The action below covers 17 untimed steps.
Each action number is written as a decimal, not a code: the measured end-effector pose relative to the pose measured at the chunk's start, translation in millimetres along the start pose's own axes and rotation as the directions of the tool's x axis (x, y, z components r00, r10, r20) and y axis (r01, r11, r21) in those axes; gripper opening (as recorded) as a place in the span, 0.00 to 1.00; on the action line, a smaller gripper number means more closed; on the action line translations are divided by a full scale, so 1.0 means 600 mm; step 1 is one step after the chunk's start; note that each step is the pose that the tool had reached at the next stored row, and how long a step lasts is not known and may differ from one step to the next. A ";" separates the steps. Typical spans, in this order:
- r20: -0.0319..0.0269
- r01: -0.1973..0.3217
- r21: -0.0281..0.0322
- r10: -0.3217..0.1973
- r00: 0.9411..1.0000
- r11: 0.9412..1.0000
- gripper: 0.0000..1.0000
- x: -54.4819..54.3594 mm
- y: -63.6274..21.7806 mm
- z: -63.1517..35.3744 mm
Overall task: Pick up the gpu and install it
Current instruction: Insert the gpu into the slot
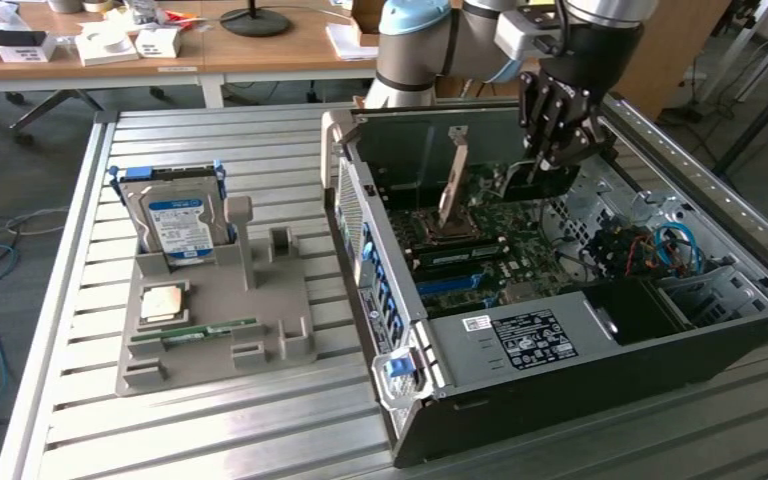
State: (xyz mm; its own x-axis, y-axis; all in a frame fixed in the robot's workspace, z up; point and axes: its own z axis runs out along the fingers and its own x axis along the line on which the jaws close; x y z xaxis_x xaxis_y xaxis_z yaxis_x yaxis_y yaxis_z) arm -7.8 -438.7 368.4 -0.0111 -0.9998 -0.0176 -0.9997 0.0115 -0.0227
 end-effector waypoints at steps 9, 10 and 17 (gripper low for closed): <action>0.000 -0.001 -0.008 0.001 1.000 1.000 0.26 0.001 0.001 0.015; 0.000 -0.002 -0.009 0.002 1.000 1.000 0.26 0.001 0.001 0.017; 0.000 -0.004 -0.014 0.004 1.000 1.000 0.26 0.001 0.002 0.026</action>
State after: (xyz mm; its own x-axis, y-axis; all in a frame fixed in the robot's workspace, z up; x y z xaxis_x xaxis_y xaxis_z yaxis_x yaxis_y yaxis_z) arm -8.5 -439.0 352.9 -0.0149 -0.9997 -0.0173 -0.9999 0.0151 -0.0085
